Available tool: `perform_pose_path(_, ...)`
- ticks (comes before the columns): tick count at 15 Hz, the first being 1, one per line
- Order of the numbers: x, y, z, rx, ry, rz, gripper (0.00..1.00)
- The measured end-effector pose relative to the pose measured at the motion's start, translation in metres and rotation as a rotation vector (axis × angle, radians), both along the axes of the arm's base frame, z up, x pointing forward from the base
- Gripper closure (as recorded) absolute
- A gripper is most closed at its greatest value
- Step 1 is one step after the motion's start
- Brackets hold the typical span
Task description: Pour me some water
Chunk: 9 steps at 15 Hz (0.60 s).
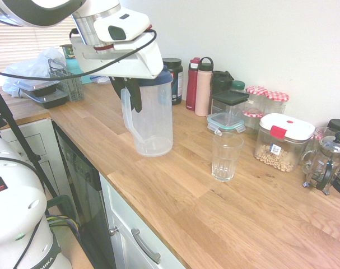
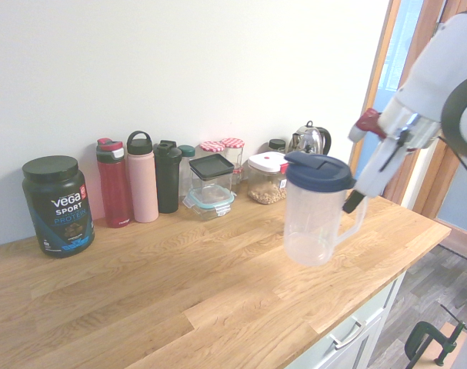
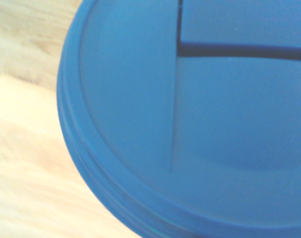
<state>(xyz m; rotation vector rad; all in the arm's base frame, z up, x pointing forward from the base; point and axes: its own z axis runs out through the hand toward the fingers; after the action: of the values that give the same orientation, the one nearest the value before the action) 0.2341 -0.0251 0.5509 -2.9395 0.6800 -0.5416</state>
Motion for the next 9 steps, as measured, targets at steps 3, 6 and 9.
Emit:
perform_pose_path(3,-0.008,-0.044,-0.001,-0.024,0.034,0.059,1.00)
perform_pose_path(6,-0.015,-0.101,0.002,-0.104,0.124,0.149,1.00)
perform_pose_path(9,-0.016,-0.170,0.002,-0.204,0.247,0.256,1.00)
